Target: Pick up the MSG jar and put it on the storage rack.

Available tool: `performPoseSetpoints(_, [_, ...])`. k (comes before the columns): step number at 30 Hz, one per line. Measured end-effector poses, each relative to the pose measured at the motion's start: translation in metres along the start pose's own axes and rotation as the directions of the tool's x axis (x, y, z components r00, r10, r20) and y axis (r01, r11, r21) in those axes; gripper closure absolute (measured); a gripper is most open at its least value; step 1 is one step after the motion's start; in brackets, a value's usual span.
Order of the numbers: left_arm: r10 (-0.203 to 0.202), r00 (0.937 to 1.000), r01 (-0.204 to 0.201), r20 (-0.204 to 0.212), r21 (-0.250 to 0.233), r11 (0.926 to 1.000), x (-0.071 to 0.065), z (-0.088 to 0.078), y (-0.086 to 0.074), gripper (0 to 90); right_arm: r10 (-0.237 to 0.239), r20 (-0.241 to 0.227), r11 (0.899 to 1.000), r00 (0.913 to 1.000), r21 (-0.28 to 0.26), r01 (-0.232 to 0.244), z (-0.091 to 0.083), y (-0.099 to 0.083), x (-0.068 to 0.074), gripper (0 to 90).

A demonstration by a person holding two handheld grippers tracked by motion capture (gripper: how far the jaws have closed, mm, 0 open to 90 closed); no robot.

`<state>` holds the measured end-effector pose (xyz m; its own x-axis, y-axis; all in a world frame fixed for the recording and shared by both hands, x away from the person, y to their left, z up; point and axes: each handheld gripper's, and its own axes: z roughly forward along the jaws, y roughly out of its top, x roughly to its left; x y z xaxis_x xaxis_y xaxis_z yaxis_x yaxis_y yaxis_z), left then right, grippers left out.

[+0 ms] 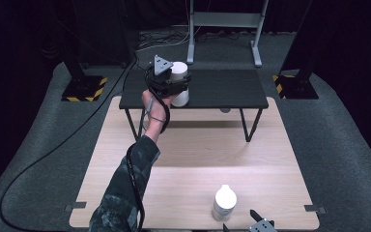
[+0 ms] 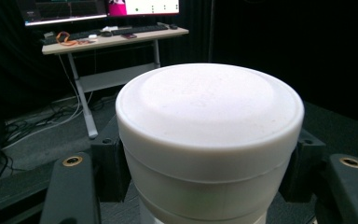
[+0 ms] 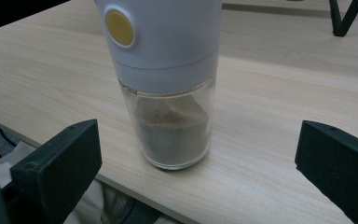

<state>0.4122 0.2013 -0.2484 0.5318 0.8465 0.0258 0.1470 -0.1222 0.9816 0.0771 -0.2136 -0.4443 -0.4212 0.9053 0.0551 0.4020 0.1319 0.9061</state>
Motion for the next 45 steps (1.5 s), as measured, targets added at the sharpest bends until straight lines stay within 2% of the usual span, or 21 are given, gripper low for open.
performPoseSetpoints(3, [0.003, 1.0000, -0.003, -0.001, 0.028, 0.9996, 0.000, 0.000, 0.005, 33.2, 0.001, 0.000, 1.000, 1.0000, 0.002, 0.000, 0.000, 0.000, 0.000, 0.0])
performPoseSetpoints(6, [-0.012, 0.9998, 0.013, -0.013, 0.073, 0.9973, 0.000, 0.002, 0.009, 22.7, -0.002, -0.001, 1.000, 1.0000, 0.001, 0.002, 0.000, 0.000, 0.000, 0.0])
performPoseSetpoints(11, [-0.032, 0.9991, 0.034, -0.027, 0.092, 0.9952, -0.001, -0.002, 0.009, 7.9, 0.000, -0.003, 1.000, 1.0000, 0.003, 0.000, 0.001, 0.000, 0.000, 0.0])
performPoseSetpoints(18, [0.041, 0.9990, -0.044, 0.020, 0.187, 0.9813, 0.001, -0.013, 0.021, 0.2, -0.006, -0.003, 1.000, 1.0000, 0.006, 0.006, 0.002, 0.001, 0.001, 0.0])
performPoseSetpoints(19, [0.051, 0.9983, -0.056, 0.031, 0.205, 0.9772, 0.002, -0.015, 0.023, 0.1, -0.004, -0.002, 1.000, 1.0000, 0.008, 0.004, 0.001, 0.001, 0.001, 0.0])
performPoseSetpoints(20, [0.080, 0.9959, -0.088, 0.043, 0.252, 0.9638, 0.001, -0.018, 0.026, 0.1, -0.003, -0.002, 1.000, 1.0000, 0.007, 0.003, 0.001, 0.001, 0.001, 0.0])
performPoseSetpoints(21, [0.080, 0.9959, -0.088, 0.043, 0.252, 0.9638, 0.001, -0.018, 0.026, 0.1, -0.003, -0.002, 1.000, 1.0000, 0.007, 0.003, 0.001, 0.001, 0.001, 0.0])
performPoseSetpoints(25, [0.116, 0.9897, -0.138, 0.085, 0.339, 0.9307, 0.003, -0.025, 0.027, 0.1, 0.000, 0.001, 1.000, 1.0000, 0.005, 0.000, 0.000, 0.001, 0.001, 0.0])
performPoseSetpoints(26, [0.117, 0.9876, -0.148, 0.104, 0.370, 0.9170, 0.006, -0.029, 0.023, 0.1, -0.003, 0.001, 1.000, 1.0000, 0.004, 0.003, 0.001, 0.001, 0.001, 0.0])
performPoseSetpoints(27, [0.117, 0.9876, -0.148, 0.104, 0.370, 0.9170, 0.006, -0.029, 0.023, 0.0, -0.004, 0.001, 1.000, 1.0000, 0.006, 0.004, 0.001, 0.001, 0.001, 0.0])
performPoseSetpoints(28, [0.124, 0.9861, -0.157, 0.111, 0.384, 0.9097, 0.006, -0.032, 0.021, 0.0, -0.004, 0.001, 1.000, 1.0000, 0.006, 0.004, 0.001, 0.001, 0.001, 0.0])
performPoseSetpoints(29, [0.150, 0.9820, -0.184, 0.115, 0.407, 0.8948, 0.003, -0.038, 0.013, 0.0, -0.004, -0.001, 1.000, 1.0000, 0.004, 0.004, 0.001, 0.000, 0.001, 0.0])
performPoseSetpoints(31, [0.160, 0.9800, -0.195, 0.118, 0.412, 0.8899, 0.002, -0.042, 0.007, 0.0, -0.001, -0.002, 1.000, 1.0000, 0.003, 0.001, 0.002, 0.000, 0.001, 0.0])
performPoseSetpoints(33, [0.157, 0.9770, -0.205, 0.144, 0.434, 0.8774, 0.003, -0.048, -0.006, 0.0, 0.001, -0.006, 1.000, 1.0000, 0.002, -0.001, 0.003, -0.001, 0.001, 0.0])
performPoseSetpoints(34, [0.164, 0.9739, -0.219, 0.157, 0.456, 0.8626, 0.002, -0.054, -0.020, 0.0, -0.003, -0.008, 1.000, 1.0000, 0.005, 0.003, 0.003, 0.000, 0.002, 0.0])
performPoseSetpoints(35, [0.164, 0.9739, -0.219, 0.157, 0.456, 0.8626, 0.002, -0.054, -0.020, 0.0, -0.003, -0.008, 1.000, 1.0000, 0.005, 0.003, 0.003, 0.000, 0.002, 0.0])
performPoseSetpoints(36, [0.174, 0.9725, -0.227, 0.156, 0.467, 0.8546, 0.001, -0.057, -0.028, 0.0, -0.005, -0.009, 1.000, 1.0000, 0.004, 0.005, 0.003, 0.000, 0.003, 0.0])
performPoseSetpoints(39, [0.176, 0.9755, -0.218, 0.132, 0.483, 0.8481, 0.000, -0.072, -0.065, 0.0, -0.006, -0.006, 1.000, 1.0000, 0.006, 0.006, 0.004, 0.000, 0.003, 0.0])
performPoseSetpoints(40, [0.177, 0.9782, -0.208, 0.109, 0.475, 0.8550, -0.001, -0.078, -0.078, 0.0, -0.007, -0.005, 1.000, 1.0000, 0.008, 0.007, 0.004, 0.000, 0.004, 0.0])
performPoseSetpoints(42, [0.156, 0.9812, -0.192, 0.114, 0.494, 0.8479, 0.003, -0.083, -0.095, 0.0, -0.007, -0.005, 1.000, 1.0000, 0.010, 0.007, 0.005, 0.000, 0.004, 0.0])
performPoseSetpoints(45, [0.125, 0.9882, -0.153, 0.089, 0.506, 0.8490, 0.006, -0.093, -0.123, 0.0, -0.011, -0.006, 1.000, 0.9999, 0.011, 0.011, 0.005, 0.000, 0.005, 0.0])
